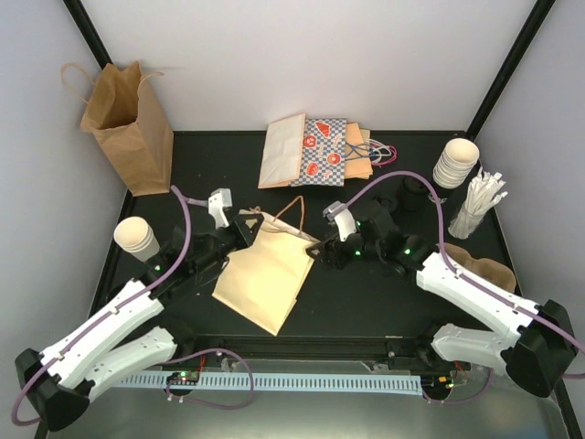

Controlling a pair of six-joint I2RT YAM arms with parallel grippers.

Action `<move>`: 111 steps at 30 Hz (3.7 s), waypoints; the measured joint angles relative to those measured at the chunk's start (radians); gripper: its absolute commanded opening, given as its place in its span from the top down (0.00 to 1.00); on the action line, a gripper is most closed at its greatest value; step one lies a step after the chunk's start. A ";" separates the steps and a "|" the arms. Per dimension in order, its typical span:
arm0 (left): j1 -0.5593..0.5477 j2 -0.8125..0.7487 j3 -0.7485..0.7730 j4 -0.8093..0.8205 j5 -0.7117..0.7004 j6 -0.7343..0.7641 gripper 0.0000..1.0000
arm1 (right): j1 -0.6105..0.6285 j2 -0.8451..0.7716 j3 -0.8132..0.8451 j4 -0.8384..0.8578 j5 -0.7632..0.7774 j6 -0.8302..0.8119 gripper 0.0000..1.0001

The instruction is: Pack the takeout coffee

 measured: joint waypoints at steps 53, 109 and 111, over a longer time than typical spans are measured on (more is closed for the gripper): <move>0.050 -0.067 -0.013 -0.217 -0.206 0.245 0.98 | 0.000 0.673 -0.195 1.332 0.332 0.210 0.00; 0.165 -0.124 0.052 -0.158 0.345 0.515 0.98 | -0.123 0.033 -0.082 0.373 0.085 0.194 0.00; 0.165 -0.134 0.045 -0.156 0.375 0.513 0.98 | -0.123 0.033 -0.050 0.306 0.075 0.200 0.00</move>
